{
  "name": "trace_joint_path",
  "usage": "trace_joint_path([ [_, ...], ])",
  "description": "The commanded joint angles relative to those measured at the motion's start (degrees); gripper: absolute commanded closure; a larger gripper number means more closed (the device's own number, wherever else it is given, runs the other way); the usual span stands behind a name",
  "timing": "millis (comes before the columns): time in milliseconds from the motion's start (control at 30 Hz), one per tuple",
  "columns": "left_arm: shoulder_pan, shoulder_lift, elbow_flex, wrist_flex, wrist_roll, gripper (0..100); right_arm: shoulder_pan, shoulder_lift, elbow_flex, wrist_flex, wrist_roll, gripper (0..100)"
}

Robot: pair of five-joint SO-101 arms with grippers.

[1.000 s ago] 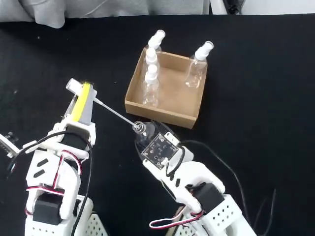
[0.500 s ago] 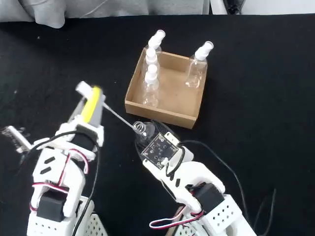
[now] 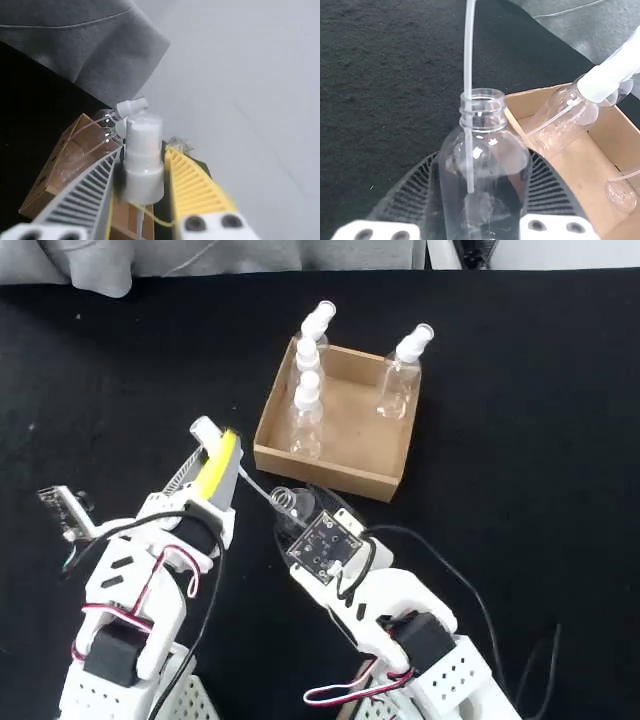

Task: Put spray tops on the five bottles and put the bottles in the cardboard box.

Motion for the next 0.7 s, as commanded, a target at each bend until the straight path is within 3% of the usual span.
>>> trace_joint_path([
  [0, 0.7, -0.4, -0.8, -1.0, -0.8, 97, -0.6, -0.8, -0.6, -2.0, 0.5, 86.4],
  [300, 0.7, -0.4, -0.7, -1.0, -0.8, 97, -0.6, -0.8, -0.5, -2.0, 0.5, 86.4],
  [667, 7.7, -0.4, 2.2, -1.3, -4.5, 97, -0.5, -0.8, -0.5, -2.0, 0.5, 86.4],
])
